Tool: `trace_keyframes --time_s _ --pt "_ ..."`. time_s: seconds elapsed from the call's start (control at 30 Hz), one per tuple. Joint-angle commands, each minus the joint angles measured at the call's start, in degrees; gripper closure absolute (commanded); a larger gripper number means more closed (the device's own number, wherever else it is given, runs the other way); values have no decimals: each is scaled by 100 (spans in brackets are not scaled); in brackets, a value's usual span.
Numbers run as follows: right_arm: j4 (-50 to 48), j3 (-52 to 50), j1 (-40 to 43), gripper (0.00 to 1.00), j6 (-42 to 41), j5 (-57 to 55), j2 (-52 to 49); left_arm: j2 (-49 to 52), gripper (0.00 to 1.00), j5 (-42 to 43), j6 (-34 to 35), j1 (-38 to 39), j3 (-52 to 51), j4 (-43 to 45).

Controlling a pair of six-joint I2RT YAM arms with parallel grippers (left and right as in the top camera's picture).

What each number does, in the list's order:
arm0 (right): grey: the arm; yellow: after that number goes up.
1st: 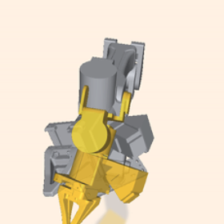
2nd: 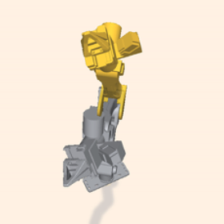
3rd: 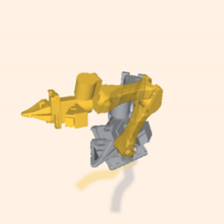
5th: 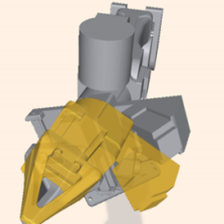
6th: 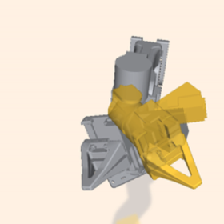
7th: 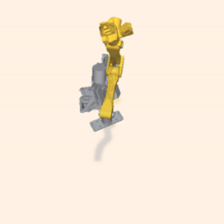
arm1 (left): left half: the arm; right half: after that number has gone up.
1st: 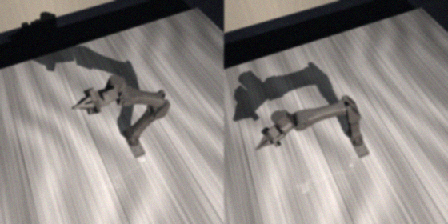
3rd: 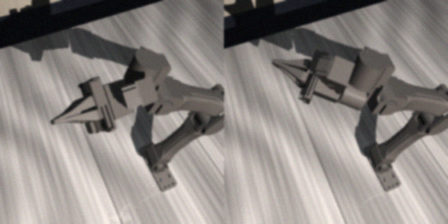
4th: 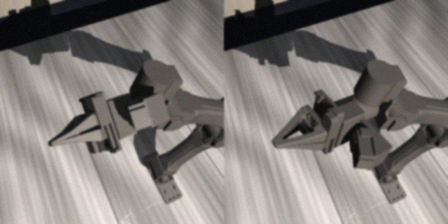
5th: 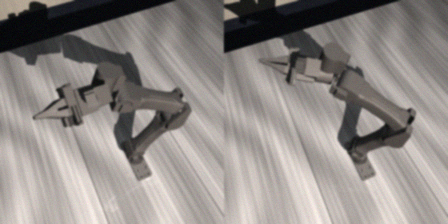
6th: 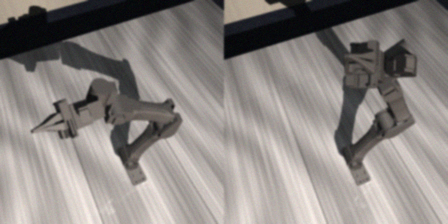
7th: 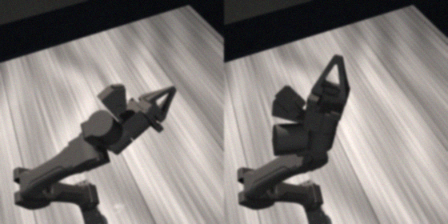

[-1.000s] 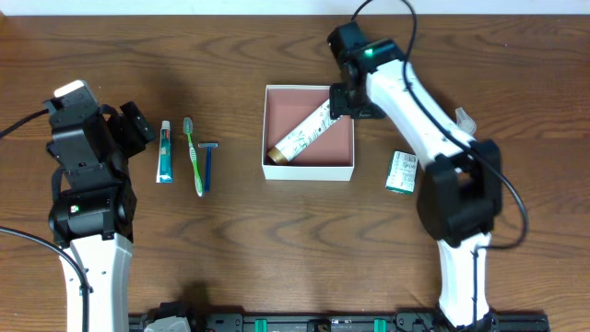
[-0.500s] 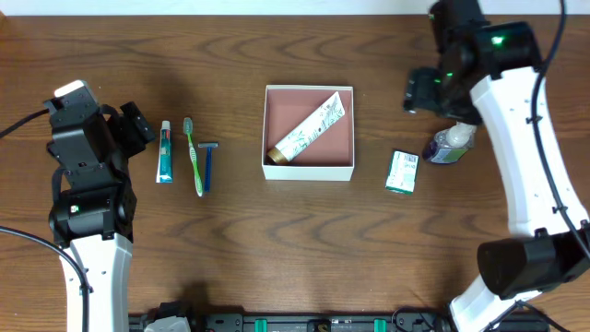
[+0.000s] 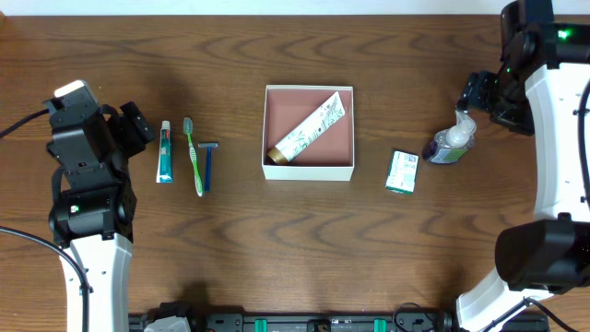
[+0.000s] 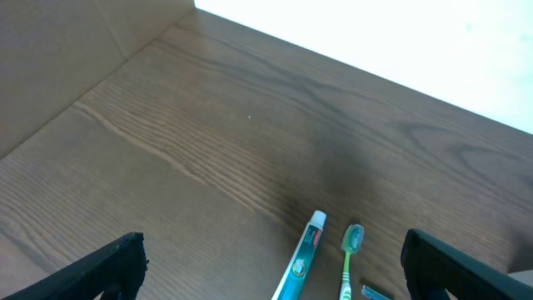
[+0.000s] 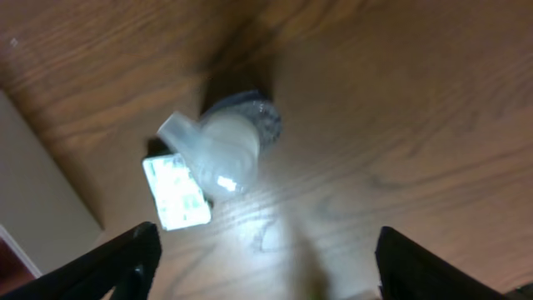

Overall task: Pack container
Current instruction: 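Move the right gripper to the foaming soap pump bottle and grasp it, then lift the soap bottle and carry it over the box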

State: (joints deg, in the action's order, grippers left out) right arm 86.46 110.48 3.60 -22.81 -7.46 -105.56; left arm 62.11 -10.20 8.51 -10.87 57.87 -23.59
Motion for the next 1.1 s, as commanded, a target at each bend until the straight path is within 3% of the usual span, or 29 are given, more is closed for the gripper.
trace_keyframes --time_s 0.0,0.23,0.47,0.8,1.07 --pt "-302 -522 0 17 127 153 -22 0 2 59 -98 -31 129 2" --pt "-1235 -1648 -26 18 122 302 -22 0 2 59 -98 -31 129 2" --pt "-1888 -1998 -24 23 229 299 -22 0 2 59 -98 -31 129 2" --pt "-2490 -2402 -28 52 229 365 -20 0 2 59 -98 -31 129 4" --pt "-2699 -2385 -35 55 452 369 -13 0 2 59 -98 -31 129 2"
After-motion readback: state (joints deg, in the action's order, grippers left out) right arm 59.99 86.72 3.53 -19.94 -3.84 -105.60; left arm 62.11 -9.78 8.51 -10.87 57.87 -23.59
